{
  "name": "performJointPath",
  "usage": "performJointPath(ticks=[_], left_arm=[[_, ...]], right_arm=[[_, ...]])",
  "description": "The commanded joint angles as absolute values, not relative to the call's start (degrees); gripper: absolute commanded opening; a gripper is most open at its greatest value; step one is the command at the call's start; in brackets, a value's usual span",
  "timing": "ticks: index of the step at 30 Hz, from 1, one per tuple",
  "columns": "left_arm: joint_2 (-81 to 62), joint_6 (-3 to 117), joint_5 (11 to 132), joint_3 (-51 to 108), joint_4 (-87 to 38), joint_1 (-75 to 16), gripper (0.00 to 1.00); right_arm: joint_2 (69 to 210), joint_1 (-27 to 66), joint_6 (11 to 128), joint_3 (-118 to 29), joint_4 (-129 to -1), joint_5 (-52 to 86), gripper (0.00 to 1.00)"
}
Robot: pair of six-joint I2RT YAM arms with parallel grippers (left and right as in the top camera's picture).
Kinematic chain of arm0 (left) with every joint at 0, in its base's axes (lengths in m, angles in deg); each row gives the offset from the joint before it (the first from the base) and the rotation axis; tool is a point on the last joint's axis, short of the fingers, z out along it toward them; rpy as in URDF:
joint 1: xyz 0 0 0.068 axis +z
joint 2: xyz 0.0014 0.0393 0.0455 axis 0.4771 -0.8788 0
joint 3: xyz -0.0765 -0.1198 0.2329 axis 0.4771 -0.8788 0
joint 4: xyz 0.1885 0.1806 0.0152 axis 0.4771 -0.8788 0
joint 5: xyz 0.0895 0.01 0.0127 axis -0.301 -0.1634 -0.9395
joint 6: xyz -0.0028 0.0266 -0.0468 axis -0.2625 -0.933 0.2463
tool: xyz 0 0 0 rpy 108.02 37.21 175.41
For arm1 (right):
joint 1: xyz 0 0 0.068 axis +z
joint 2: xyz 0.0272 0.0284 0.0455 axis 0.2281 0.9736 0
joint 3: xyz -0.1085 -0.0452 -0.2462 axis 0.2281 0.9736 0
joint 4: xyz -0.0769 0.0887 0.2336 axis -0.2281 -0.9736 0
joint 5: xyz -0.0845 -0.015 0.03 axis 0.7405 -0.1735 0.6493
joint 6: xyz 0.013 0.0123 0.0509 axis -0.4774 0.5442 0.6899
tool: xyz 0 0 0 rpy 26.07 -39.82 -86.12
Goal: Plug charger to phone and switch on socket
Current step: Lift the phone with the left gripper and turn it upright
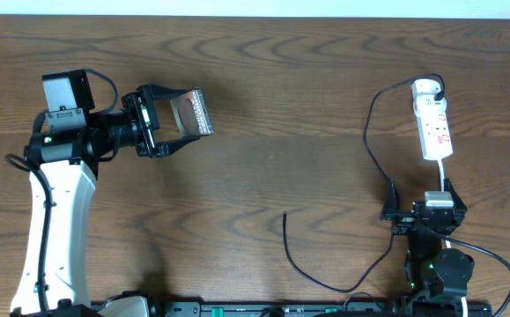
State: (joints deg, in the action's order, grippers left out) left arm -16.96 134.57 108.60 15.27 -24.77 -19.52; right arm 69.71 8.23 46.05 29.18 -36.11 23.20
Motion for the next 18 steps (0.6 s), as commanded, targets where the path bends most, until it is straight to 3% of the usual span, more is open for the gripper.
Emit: performJointPath(ticks=[1,6,10,15,18], left_arm=[[-15.91,135.68,111.25,16.63,-24.53,-19.31,0.07],[-15.91,134.43,108.45,16.63,-24.53,-19.31,0.07],[-15.91,126.22,101.37,16.63,-25.27,-19.31,0.07],[-15.91,112.95,81.89,16.63,-34.01,-20.38,0.07],[-15.91,112.80,69.15,16.63,-39.89,-21.97,0.07]], right_arm=[[69.47,8.30,45.61,29.24,-36.35,23.26,0.99],[69.47,8.30,45.61,29.24,-36.35,23.26,0.99],[69.47,8.30,45.61,29.24,-36.35,23.26,0.99],[69.47,8.30,45.61,29.24,-36.35,23.26,0.99],[69.47,8.30,45.63,29.24,-36.35,23.26,0.99]])
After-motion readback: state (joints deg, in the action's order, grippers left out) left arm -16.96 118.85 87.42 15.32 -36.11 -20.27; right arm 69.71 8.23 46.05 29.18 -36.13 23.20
